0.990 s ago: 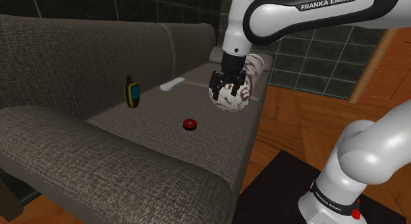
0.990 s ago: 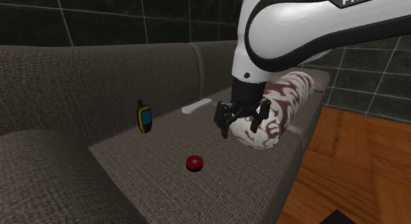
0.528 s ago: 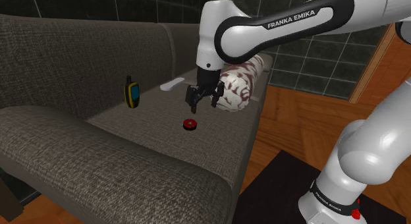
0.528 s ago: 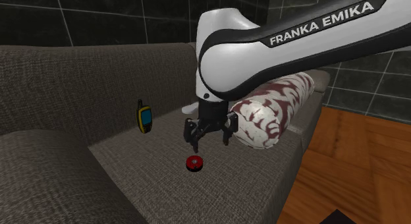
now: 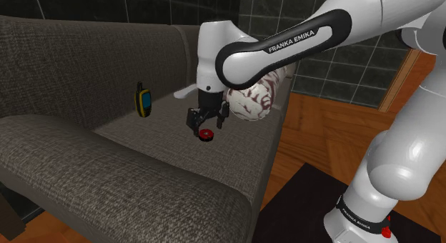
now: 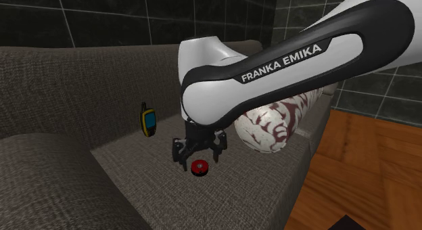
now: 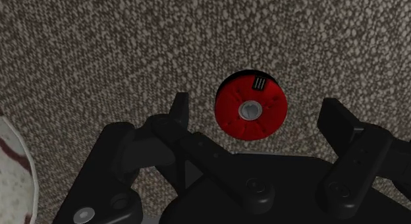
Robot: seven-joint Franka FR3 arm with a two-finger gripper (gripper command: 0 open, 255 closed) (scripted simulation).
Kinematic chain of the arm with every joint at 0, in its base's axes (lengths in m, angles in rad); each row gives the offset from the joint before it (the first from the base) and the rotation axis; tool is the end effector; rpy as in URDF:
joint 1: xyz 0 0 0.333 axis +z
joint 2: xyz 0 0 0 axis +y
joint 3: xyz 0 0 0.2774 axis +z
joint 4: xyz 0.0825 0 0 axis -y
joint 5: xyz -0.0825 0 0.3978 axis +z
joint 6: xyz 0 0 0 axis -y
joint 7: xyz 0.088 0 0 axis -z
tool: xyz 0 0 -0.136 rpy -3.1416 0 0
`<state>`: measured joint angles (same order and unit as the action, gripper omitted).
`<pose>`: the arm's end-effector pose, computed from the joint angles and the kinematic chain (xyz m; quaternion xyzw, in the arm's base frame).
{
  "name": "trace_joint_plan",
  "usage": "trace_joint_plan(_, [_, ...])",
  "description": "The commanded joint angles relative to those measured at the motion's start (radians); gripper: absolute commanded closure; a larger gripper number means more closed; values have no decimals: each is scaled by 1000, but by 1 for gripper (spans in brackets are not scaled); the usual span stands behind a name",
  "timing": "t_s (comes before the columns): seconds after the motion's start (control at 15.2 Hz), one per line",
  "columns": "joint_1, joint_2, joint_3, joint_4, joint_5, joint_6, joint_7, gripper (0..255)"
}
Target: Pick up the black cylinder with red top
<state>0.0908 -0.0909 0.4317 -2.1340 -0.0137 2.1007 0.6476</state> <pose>0.4723 0.2716 0.3740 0.9976 -0.0595 0.0343 0.0073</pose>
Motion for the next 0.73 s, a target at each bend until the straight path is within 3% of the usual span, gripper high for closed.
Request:
trace_joint_plan(0.0, [0,11,2,-17,-6,27,5,0])
trace_joint_plan(0.2, [0,19,3,-30,-10,48,9,0])
trace_joint_plan(0.26, [0,19,3,-31,-10,48,9,255])
trace_joint_plan(0.66, [0,18,2,-31,-9,48,8,255])
